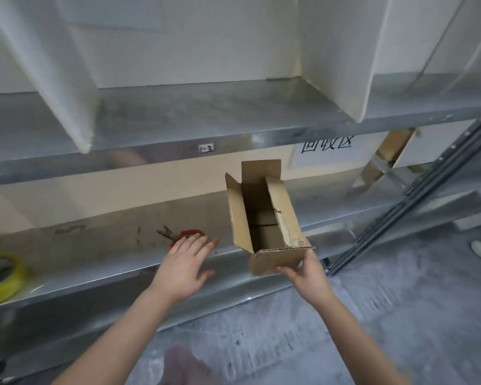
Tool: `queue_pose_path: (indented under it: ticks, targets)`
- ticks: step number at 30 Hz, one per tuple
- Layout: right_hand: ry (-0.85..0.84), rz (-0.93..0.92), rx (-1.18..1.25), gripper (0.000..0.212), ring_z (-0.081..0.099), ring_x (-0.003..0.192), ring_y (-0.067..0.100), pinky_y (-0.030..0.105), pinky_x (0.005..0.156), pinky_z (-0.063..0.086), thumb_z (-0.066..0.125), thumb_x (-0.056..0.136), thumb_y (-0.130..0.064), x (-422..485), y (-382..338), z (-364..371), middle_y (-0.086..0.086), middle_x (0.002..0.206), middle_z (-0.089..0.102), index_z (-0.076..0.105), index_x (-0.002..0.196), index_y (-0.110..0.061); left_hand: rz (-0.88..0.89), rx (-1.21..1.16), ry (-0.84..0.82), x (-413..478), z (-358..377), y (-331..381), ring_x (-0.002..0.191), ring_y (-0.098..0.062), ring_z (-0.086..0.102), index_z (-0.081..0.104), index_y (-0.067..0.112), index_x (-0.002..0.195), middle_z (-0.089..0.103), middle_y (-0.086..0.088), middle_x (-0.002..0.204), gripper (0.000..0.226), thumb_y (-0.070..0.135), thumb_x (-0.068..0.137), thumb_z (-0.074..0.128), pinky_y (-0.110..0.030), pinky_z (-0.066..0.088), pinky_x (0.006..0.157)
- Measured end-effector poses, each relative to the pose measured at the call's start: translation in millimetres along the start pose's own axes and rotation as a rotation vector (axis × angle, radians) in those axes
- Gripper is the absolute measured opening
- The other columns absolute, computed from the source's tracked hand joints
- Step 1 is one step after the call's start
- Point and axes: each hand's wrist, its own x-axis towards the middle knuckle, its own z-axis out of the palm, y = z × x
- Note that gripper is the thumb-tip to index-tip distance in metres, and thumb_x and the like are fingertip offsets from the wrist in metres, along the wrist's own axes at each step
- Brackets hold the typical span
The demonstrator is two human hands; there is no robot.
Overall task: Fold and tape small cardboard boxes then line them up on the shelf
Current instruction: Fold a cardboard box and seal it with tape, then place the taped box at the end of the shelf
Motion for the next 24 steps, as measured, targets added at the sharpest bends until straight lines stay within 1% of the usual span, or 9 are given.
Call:
queue_pose_path:
  ticks: [5,8,9,11,13,15,18,22,24]
  targets:
    - [-0.015,0.000,-0.041,0.079,0.046,0.113,-0.019,-0.002,0.087,0.036,0.083,0.073,-0.013,29.2,50.4,-80.4,-0.045,0.121,0.046,0.040,0.136,-0.034,0.030,-0.016,0.011,59.0,10.6,76.3,0.146,-0.016,0.018,0.024,0.030,0.152,0.028,0.005,0.157,0.068,0.054,0.092,0.047,-0.034,0.005,0.120]
    - [-0.009,0.046,-0.028,0.078,0.050,0.114,-0.014,0.011,0.095,0.043,0.082,0.075,-0.011,47.7,81.9,-119.9,-0.045,0.120,0.048,0.039,0.138,-0.030,0.053,-0.031,0.024,101.4,17.8,112.5,0.147,-0.015,0.017,0.021,0.032,0.152,0.027,0.006,0.157,0.068,0.054,0.092,0.045,-0.032,0.001,0.119]
    - [-0.005,0.058,-0.021,0.079,0.051,0.113,-0.015,0.012,0.095,0.044,0.082,0.076,-0.011,53.1,90.5,-132.8,-0.045,0.119,0.049,0.039,0.139,-0.030,0.061,-0.037,0.022,115.8,20.3,123.5,0.147,-0.015,0.017,0.020,0.032,0.152,0.026,0.006,0.157,0.068,0.054,0.093,0.045,-0.032,0.001,0.119]
    - [0.024,0.055,-0.043,0.076,0.047,0.110,-0.022,0.001,0.090,0.038,0.082,0.076,-0.011,64.1,104.3,-157.6,-0.043,0.116,0.051,0.039,0.132,-0.040,0.091,-0.039,0.017,145.0,25.7,143.6,0.147,-0.016,0.017,0.018,0.032,0.153,0.025,0.006,0.157,0.068,0.054,0.094,0.044,-0.032,0.000,0.119]
    - [0.052,0.074,-0.055,0.073,0.044,0.108,-0.025,-0.004,0.083,0.034,0.082,0.075,-0.010,74.8,115.3,-181.7,-0.038,0.114,0.052,0.041,0.121,-0.049,0.120,-0.041,-0.005,172.9,31.5,162.8,0.146,-0.016,0.017,0.018,0.032,0.153,0.025,0.006,0.157,0.068,0.054,0.094,0.043,-0.033,0.001,0.119]
    - [0.064,0.079,-0.057,0.074,0.045,0.106,-0.025,-0.004,0.081,0.036,0.081,0.075,-0.007,87.0,128.9,-205.1,-0.039,0.111,0.054,0.040,0.122,-0.047,0.150,-0.036,-0.012,201.0,38.1,182.3,0.146,-0.017,0.017,0.018,0.031,0.153,0.025,0.006,0.158,0.068,0.054,0.094,0.043,-0.034,0.002,0.119]
    - [0.069,0.117,-0.036,0.078,0.045,0.108,-0.024,-0.002,0.085,0.037,0.080,0.076,-0.004,105.6,149.0,-241.4,-0.039,0.114,0.053,0.037,0.132,-0.037,0.161,-0.050,-0.046,238.0,46.3,215.0,0.146,-0.018,0.019,0.020,0.030,0.153,0.025,0.004,0.158,0.069,0.054,0.093,0.045,-0.035,0.004,0.120]
    - [0.064,0.121,-0.084,0.071,0.044,0.108,-0.023,-0.004,0.080,0.035,0.081,0.077,-0.010,138.4,173.4,-289.0,-0.046,0.110,0.050,0.039,0.121,-0.046,0.143,-0.124,-0.080,286.9,59.3,267.4,0.141,-0.021,0.031,0.020,0.028,0.152,0.024,0.003,0.158,0.069,0.055,0.093,0.044,-0.037,0.014,0.119]
    - [0.031,0.140,-0.065,0.072,0.044,0.108,-0.023,-0.003,0.080,0.038,0.080,0.079,-0.013,160.6,187.3,-313.8,-0.047,0.111,0.049,0.037,0.129,-0.042,0.095,-0.174,-0.098,314.2,66.4,297.5,0.137,-0.022,0.036,0.019,0.028,0.152,0.024,0.004,0.158,0.070,0.058,0.093,0.042,-0.037,0.023,0.117]
